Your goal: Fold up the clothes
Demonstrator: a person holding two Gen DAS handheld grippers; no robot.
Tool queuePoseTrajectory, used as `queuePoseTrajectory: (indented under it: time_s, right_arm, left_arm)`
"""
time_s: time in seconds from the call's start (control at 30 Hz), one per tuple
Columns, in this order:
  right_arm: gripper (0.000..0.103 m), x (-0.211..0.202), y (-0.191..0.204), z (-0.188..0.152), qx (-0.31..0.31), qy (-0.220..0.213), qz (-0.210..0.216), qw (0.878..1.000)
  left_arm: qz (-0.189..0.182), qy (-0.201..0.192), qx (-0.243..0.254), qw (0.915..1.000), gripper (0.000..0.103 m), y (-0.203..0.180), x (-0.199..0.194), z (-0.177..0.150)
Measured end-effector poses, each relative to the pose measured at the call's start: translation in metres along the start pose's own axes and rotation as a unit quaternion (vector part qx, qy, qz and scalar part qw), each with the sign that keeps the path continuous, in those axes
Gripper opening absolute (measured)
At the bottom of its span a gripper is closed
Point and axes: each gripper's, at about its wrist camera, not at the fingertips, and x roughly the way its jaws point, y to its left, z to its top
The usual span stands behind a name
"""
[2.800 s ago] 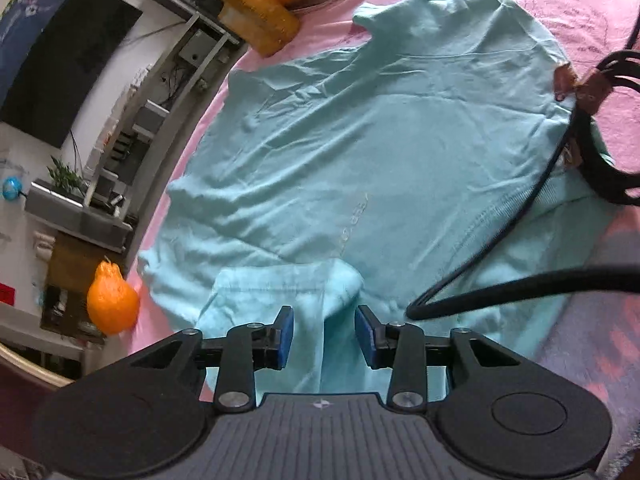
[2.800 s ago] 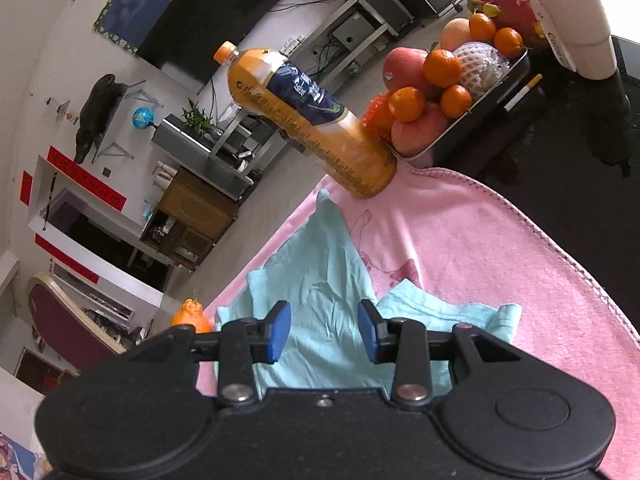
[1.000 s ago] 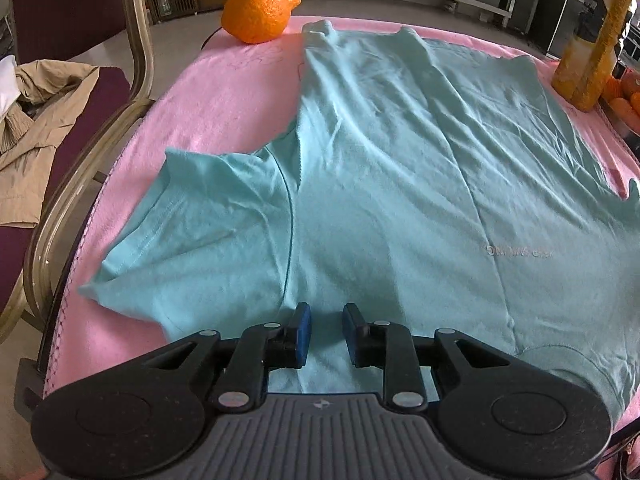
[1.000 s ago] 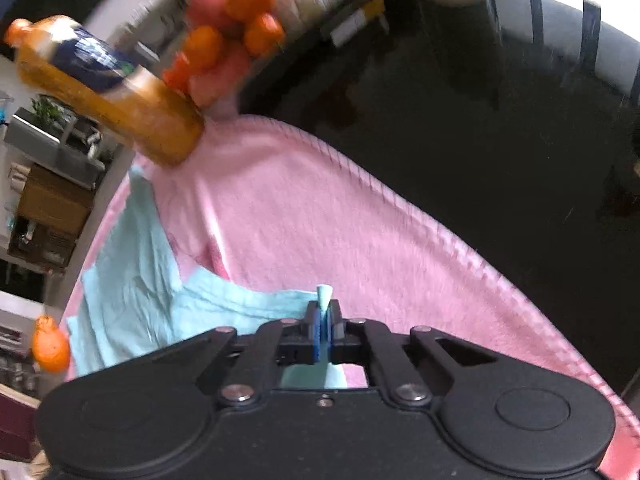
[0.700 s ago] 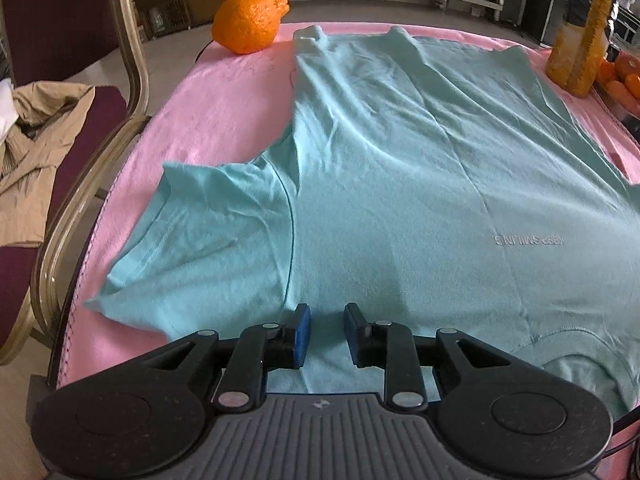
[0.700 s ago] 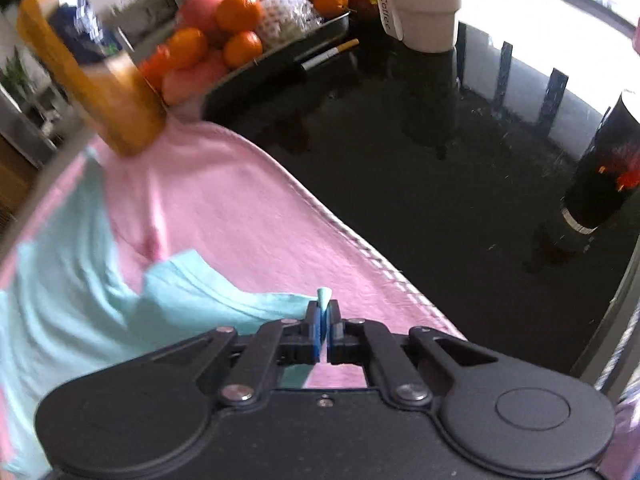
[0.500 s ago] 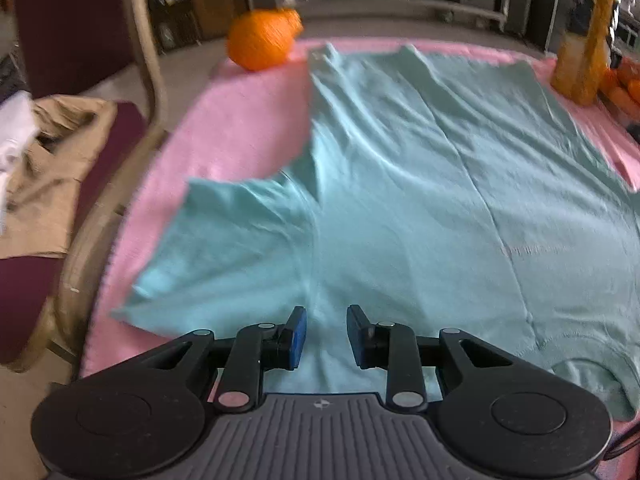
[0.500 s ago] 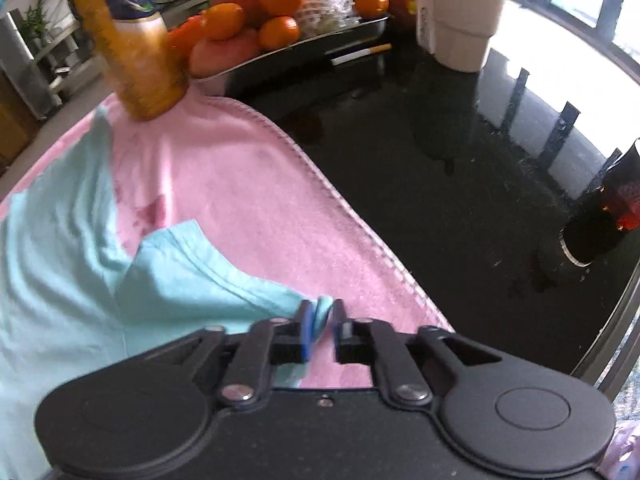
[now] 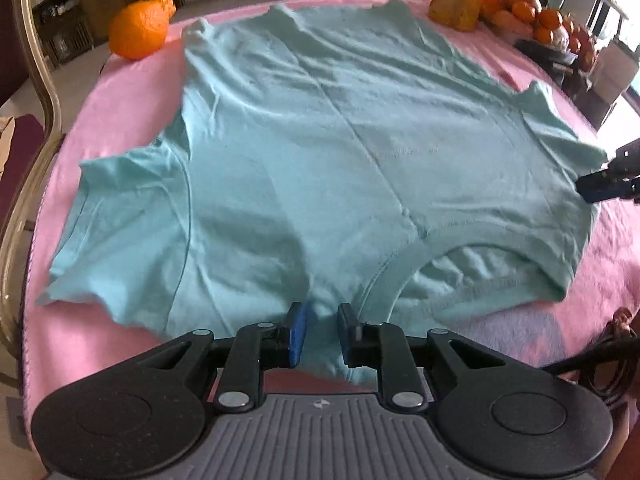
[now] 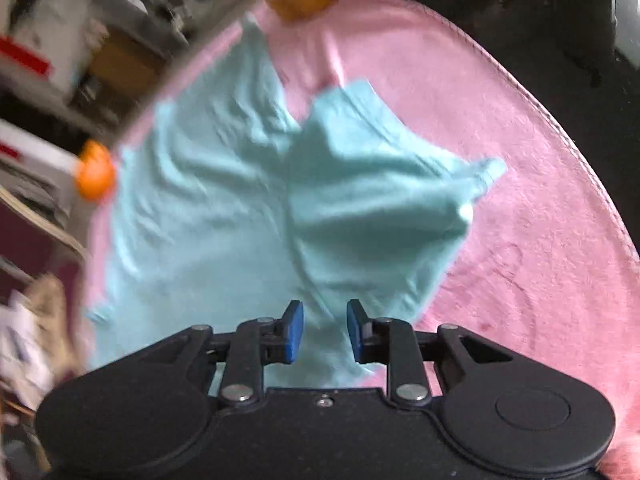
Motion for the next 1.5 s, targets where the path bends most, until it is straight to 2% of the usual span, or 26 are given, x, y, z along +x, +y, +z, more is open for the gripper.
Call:
queuePoseTrajectory:
  time_s: [0.03,0.1,0.17,0.27,0.37,0.43,0.5,0.57,0.6,0.7,0.8,0.97,1.03,1.1,1.17,1.23,1.33,1.37,1.43,1.5]
  right_arm:
    - [0.009,-0.001,0.003,-0.003,-0.017,-0.002,-0.033,0.999]
    - [0.009,-0.010,0.011,-0.007,-0.049,-0.027,-0.091,0.994]
    - [0.010,-0.029,0.016,-0.003,-0.059,-0.082,-0.098,0.990]
    - [0.010,-0.064,0.015,0.017,-0.014,-0.139,0.016,0.990]
    - [0.011,-0.084,0.029,0.039,0.005,-0.174,0.061,0.983]
    - [0.013,-0.083,0.038,0.053,0.016,-0.178,0.082,0.980]
    - [0.025,-0.075,0.043,0.065,0.016,-0.192,0.075,0.979]
    - [0.039,-0.063,0.042,0.078,0.016,-0.200,0.061,0.978]
    - [0.041,-0.052,0.037,0.083,0.020,-0.201,0.048,0.978]
    - [0.041,-0.016,0.015,0.093,0.026,-0.189,-0.007,0.982]
    - [0.040,0.006,-0.003,0.106,0.023,-0.158,-0.034,0.987]
    - [0.040,0.027,-0.019,0.115,0.059,-0.119,0.000,0.991]
    - [0.030,0.034,-0.016,0.113,0.058,-0.110,0.000,0.992]
    - [0.014,0.039,-0.009,0.110,0.035,-0.106,-0.014,0.994]
    - [0.008,0.040,0.000,0.106,0.005,-0.112,-0.041,0.993]
    - [0.008,0.037,0.012,0.101,-0.028,-0.129,-0.081,0.988]
    - [0.007,0.028,0.037,0.091,-0.089,-0.188,-0.168,0.964]
    - [0.007,0.031,0.043,0.088,-0.103,-0.189,-0.189,0.958]
    - [0.007,0.047,0.046,0.085,-0.118,-0.165,-0.225,0.953]
    - [0.008,0.054,0.047,0.082,-0.127,-0.156,-0.244,0.949]
  left_arm:
    - [-0.002,-0.001,-0.007,1.0000,0.019,0.003,-0.003,-0.001]
    - [0.004,-0.025,-0.017,0.9995,0.019,0.012,-0.015,0.006]
    - [0.014,-0.063,-0.026,0.9975,0.018,0.022,-0.032,0.017]
    - [0.017,-0.120,-0.041,0.9918,0.018,0.035,-0.058,0.040]
    - [0.017,-0.163,-0.051,0.9852,0.019,0.044,-0.077,0.065]
    - [0.032,-0.166,-0.045,0.9846,0.023,0.045,-0.069,0.080]
    - [0.046,-0.165,-0.040,0.9844,0.023,0.046,-0.057,0.094]
    - [0.062,-0.136,-0.042,0.9878,0.023,0.047,-0.027,0.096]
    - [0.069,-0.122,-0.041,0.9893,0.023,0.047,-0.012,0.093]
    - [0.082,-0.055,-0.056,0.9935,0.021,0.050,0.023,0.085]
    - [0.080,-0.057,-0.060,0.9934,0.023,0.049,0.026,0.088]
    - [0.060,-0.070,-0.074,0.9929,0.024,0.049,0.022,0.089]
    - [0.062,-0.065,-0.070,0.9935,0.024,0.047,0.024,0.088]
    - [0.067,-0.060,-0.067,0.9937,0.024,0.045,0.027,0.087]
    - [0.070,-0.060,-0.071,0.9932,0.024,0.047,0.027,0.086]
    - [0.078,-0.061,-0.075,0.9923,0.024,0.048,0.027,0.085]
    - [0.090,-0.056,-0.080,0.9912,0.024,0.051,0.030,0.084]
    - [0.092,-0.050,-0.081,0.9912,0.024,0.053,0.033,0.084]
    - [0.095,-0.041,-0.083,0.9912,0.024,0.054,0.038,0.082]
    - [0.099,-0.039,-0.083,0.9909,0.024,0.056,0.039,0.081]
